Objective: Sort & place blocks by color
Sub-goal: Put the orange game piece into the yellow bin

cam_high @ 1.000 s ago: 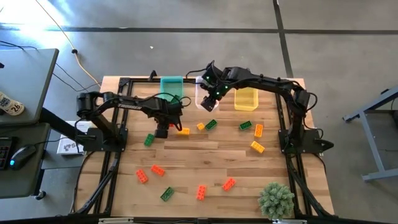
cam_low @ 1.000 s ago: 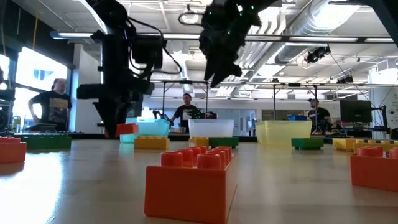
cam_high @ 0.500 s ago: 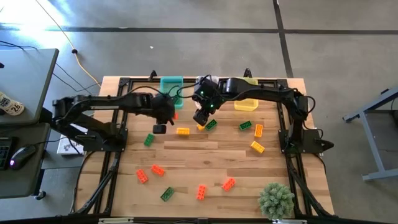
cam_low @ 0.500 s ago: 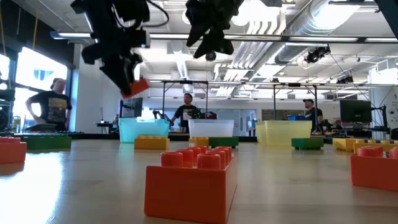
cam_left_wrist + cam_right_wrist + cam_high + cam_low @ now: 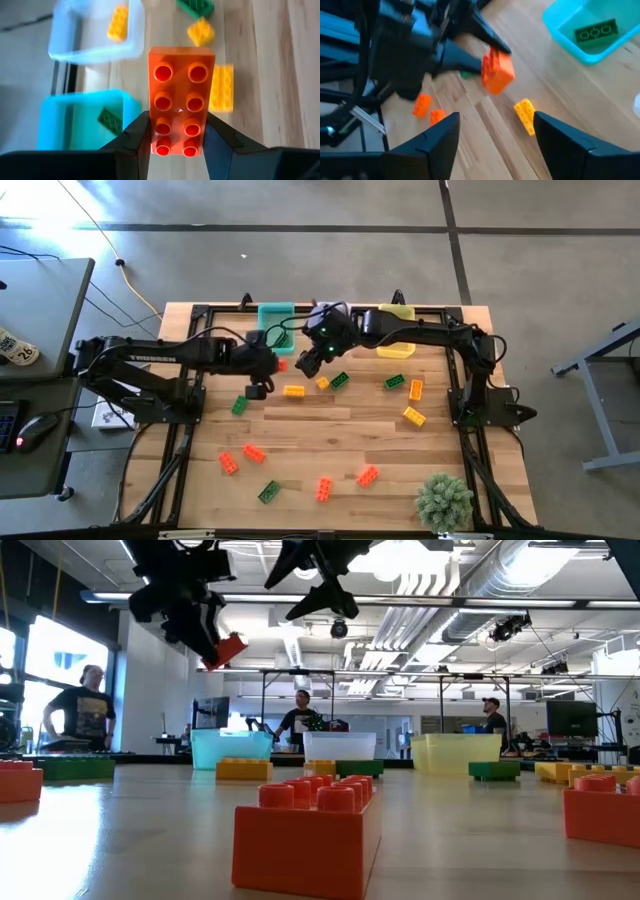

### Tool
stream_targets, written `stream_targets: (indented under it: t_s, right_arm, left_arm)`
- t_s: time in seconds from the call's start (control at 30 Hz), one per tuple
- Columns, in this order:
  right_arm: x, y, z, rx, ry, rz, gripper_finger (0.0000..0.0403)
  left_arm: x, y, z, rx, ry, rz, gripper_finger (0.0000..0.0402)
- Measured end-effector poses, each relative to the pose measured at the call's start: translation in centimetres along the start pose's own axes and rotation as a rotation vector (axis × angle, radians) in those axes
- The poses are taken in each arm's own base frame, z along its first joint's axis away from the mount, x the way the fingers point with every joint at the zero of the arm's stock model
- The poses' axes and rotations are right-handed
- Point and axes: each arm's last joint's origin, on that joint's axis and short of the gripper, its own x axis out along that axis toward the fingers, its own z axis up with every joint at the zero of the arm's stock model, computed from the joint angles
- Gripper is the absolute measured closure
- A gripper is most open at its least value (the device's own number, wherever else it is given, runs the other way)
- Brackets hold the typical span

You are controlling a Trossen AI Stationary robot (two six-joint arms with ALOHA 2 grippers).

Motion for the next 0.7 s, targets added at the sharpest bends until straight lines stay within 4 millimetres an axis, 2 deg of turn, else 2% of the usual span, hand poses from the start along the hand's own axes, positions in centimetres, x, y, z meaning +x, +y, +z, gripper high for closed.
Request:
stream_targets:
  t_s: [0.27,0.57,0.7]
  right_arm:
    - [0.0,-0.2,0.3,0.024,-0.012,0.002,0.0151]
    - [-0.2,-0.3,1.0,0.049,-0.064,0.027,0.0151]
    - [-0.2,-1.0,1.0,0.083,-0.063,-0.027,0.0151]
  left_arm:
    - [-0.8,0.5,1.9,0.044,-0.113,0.058,0.0292]
    - [-0.9,1.0,3.5,0.23,-0.103,0.12,0.0292]
    - [-1.1,1.1,3.7,0.268,-0.093,0.164,0.0292]
